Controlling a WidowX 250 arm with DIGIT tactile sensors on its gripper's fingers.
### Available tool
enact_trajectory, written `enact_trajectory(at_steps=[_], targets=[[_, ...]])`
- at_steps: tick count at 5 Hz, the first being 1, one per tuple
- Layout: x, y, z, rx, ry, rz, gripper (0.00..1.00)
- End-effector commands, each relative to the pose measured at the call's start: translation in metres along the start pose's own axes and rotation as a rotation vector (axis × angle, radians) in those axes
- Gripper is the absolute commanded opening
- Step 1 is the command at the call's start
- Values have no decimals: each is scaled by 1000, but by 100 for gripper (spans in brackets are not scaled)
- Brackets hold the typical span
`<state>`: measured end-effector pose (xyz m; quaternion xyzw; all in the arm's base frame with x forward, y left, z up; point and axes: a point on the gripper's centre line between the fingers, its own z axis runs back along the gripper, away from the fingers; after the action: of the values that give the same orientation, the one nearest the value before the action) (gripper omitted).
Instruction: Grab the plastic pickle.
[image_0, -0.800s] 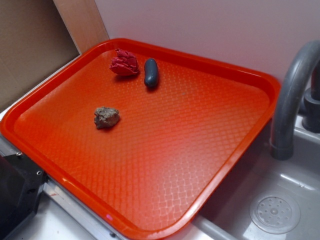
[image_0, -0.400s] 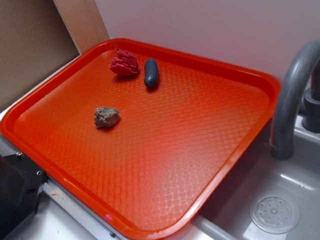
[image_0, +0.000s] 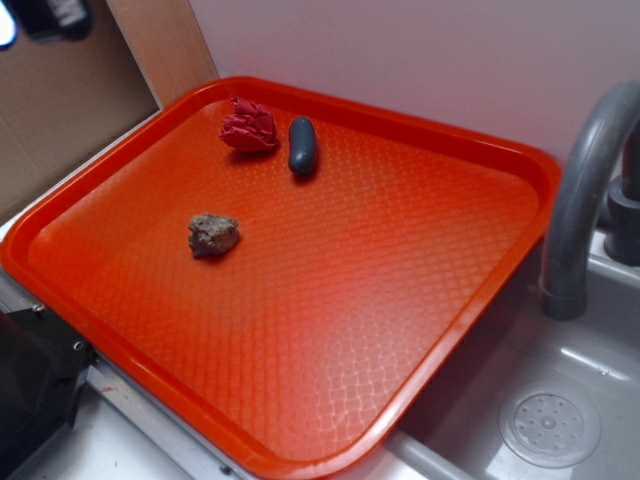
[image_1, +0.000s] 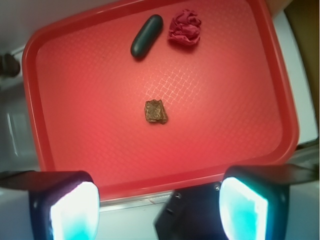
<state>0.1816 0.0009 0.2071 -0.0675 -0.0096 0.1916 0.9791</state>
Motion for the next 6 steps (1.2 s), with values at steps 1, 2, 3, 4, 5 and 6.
enact_trajectory(at_steps=[1,2,3,4,5,6], targets=[[73,-1,-40,-33,-122,299,100],[93,-9,-60,-17,-149,313,100],[111,-20,-88,5,-165,317,100],[118,-32,-109,32,-180,303,100],[132,-36,-136,26,-160,311,100],[141,-39,-158,61,-162,308,100]])
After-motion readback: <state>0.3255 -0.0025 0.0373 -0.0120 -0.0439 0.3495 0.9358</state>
